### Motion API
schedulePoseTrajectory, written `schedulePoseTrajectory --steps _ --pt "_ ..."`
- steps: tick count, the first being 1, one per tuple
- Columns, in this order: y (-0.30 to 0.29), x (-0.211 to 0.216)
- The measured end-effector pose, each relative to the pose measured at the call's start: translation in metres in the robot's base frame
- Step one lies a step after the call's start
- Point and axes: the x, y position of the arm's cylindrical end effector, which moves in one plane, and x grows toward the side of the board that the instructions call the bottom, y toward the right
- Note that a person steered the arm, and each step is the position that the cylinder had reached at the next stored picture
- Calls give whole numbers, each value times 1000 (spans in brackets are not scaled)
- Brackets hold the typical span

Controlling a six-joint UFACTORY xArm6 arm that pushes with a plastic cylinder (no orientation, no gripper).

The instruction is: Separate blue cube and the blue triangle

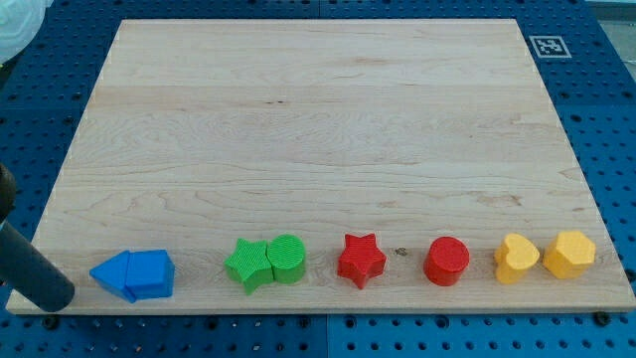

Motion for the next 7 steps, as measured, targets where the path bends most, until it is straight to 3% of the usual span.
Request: schedulePoseTrajectory --steps 7 --pt "65 -1"
